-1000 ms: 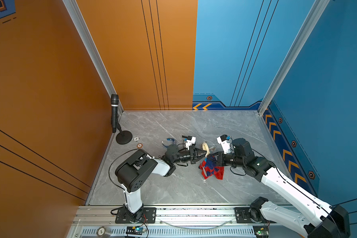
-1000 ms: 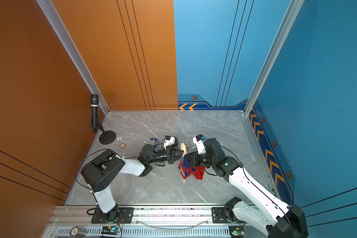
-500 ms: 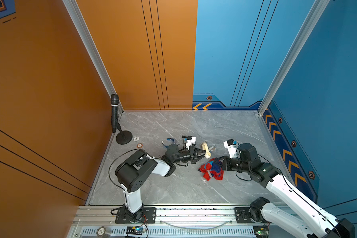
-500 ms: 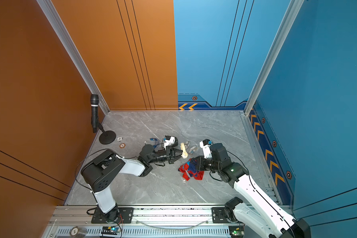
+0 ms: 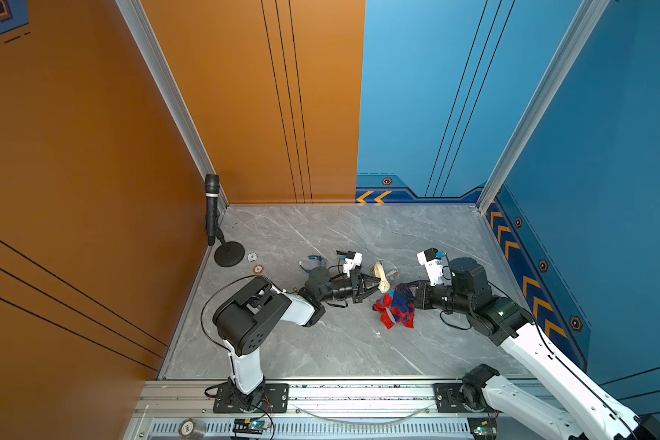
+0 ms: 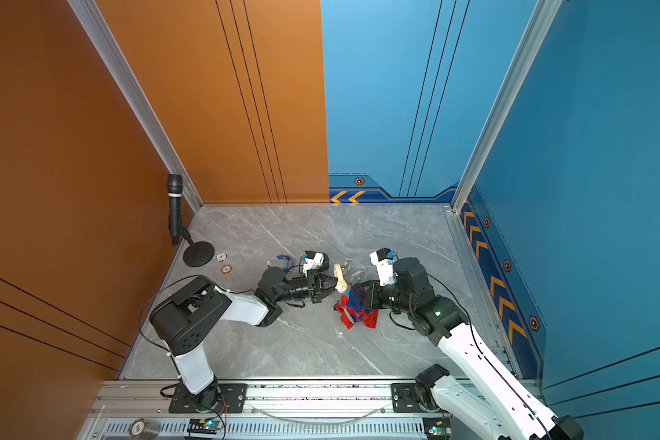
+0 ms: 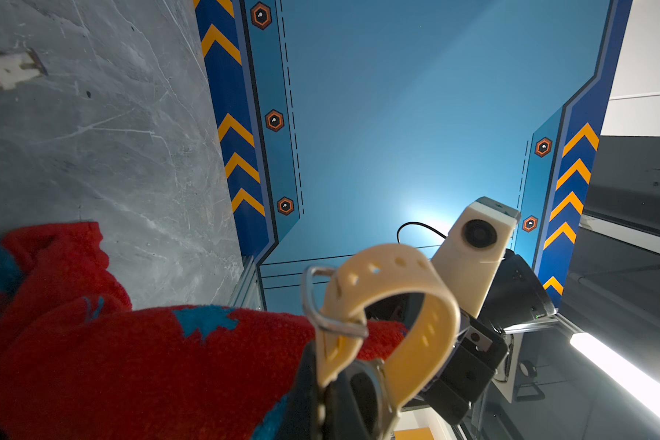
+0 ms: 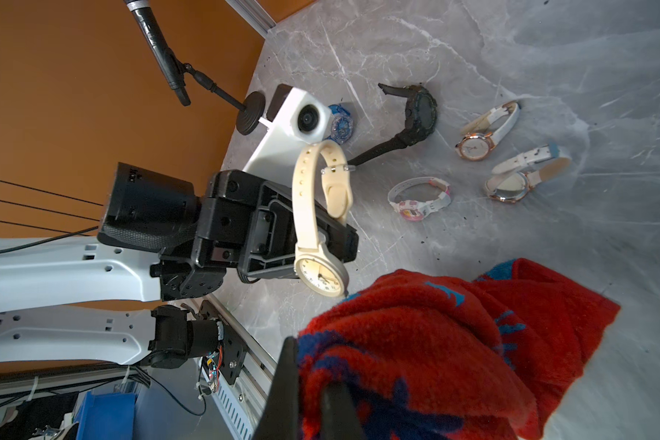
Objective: Wipe the watch dial
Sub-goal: Wipe the dirt from the watch dial.
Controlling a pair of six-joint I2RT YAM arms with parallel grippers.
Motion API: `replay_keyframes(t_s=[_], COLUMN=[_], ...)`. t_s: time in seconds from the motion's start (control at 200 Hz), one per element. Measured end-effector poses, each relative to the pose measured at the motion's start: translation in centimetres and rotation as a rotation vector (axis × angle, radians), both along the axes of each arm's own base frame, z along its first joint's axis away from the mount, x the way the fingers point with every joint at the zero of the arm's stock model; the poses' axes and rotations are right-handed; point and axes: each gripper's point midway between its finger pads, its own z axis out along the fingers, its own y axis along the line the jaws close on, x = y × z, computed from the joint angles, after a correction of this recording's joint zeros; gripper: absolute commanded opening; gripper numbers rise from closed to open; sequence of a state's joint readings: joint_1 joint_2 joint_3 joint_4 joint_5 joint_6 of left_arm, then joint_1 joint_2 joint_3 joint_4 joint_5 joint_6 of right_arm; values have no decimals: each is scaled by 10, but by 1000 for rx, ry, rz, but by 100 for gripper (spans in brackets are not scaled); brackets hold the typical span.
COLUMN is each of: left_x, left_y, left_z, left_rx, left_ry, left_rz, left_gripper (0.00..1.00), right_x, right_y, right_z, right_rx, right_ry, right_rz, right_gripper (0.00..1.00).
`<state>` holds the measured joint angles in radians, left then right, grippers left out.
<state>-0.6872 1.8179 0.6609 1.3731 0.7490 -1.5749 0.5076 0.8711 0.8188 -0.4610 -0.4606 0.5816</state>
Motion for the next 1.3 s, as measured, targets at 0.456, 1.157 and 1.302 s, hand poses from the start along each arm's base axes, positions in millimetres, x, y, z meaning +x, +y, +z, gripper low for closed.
replay_keyframes(t_s=[0.456, 1.157, 1.302], left_x=[0, 3, 4], left_y=[0, 2, 3], left_z=[0, 0, 0], left_rx=[0, 0, 0], left_ry=[0, 1, 1], left_rz=[0, 7, 11], left_gripper=[0, 0, 0], right_x=[4, -13, -2], right_y=[26, 29, -2], right_z=[-18, -28, -42], right_rx=[-27, -56, -101], right_ry=[48, 76, 130], right_rz=[65, 115, 1], right_gripper=[0, 0, 0])
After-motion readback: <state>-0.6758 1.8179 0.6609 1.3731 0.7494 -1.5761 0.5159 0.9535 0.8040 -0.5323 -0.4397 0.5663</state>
